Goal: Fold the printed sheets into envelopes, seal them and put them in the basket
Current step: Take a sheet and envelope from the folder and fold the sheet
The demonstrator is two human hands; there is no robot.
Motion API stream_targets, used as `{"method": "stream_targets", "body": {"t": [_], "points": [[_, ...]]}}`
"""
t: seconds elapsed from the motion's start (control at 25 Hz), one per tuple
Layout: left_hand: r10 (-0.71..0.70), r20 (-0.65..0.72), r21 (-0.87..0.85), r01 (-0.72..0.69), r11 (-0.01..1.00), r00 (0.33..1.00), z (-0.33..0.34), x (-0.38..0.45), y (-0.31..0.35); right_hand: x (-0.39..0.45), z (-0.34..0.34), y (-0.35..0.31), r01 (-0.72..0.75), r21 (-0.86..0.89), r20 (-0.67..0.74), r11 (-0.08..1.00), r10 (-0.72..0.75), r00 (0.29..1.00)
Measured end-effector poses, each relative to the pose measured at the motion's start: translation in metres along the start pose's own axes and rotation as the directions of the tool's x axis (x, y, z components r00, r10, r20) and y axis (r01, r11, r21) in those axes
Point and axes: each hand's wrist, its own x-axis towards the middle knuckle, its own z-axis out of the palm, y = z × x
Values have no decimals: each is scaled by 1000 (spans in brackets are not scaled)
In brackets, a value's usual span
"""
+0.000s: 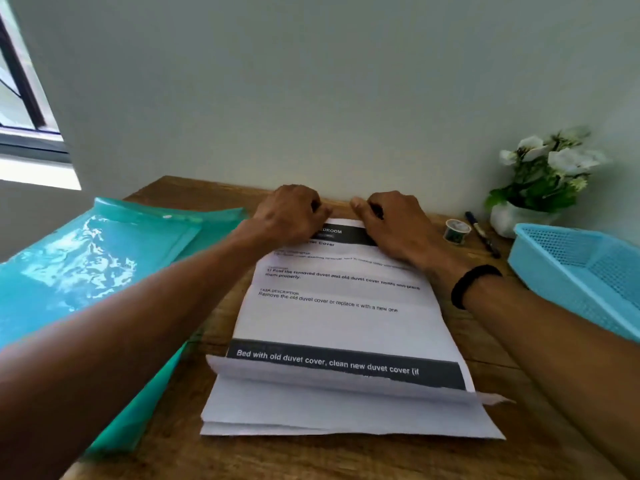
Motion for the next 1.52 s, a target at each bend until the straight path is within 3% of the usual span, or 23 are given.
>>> {"method": "stream_targets", "body": {"t": [0.08,0.2,0.4,0.48,0.56,0.64,0.68,0.76,0.88,0.96,1.08,1.2,1.32,1.52], "points": [[-57,38,-68,59,996,998,-13,-3,0,-7,-10,1,-42,37,-41,998,43,998],[-139,-59,-104,133,986,988,-26,-32,-3,-38,-27,5,-140,147,-129,979,159,979],[-74,-226,-270,10,963,971,-26,-96,-5,-80,-40,3,-269,343,-93,900,318,944],[-61,-259,-263,-10,965,964,-27,-108,2,-87,-47,4,-302,352,-92,886,354,931],[-126,-297,-183,73,980,947,-39,-118,-4,-91,-58,-6,-236,345,-146,909,301,942],[-255,-401,-73,247,966,880,-62,-124,-31,-84,-67,-30,-61,330,-210,942,136,968],[-341,-437,-33,365,931,832,-76,-127,-54,-73,-67,-49,56,303,-187,952,2,982],[-479,-430,53,551,833,765,-95,-136,-98,-55,-59,-102,258,248,14,934,-270,963],[-521,-327,137,585,799,789,-97,-151,-149,-29,-16,-187,474,172,304,864,-504,809],[-490,-271,123,535,836,828,-88,-155,-170,-10,22,-221,534,21,413,845,-494,765],[-454,-206,159,488,858,867,-82,-149,-184,13,60,-233,529,-127,477,839,-416,775],[-444,-146,180,465,867,884,-82,-146,-186,18,86,-229,618,-279,522,735,-424,740],[-443,-68,167,448,879,894,-90,-146,-186,28,93,-232,575,-258,582,777,-350,734],[-446,-80,93,453,887,891,-98,-149,-184,60,88,-260,331,-104,489,938,-241,838]]}}
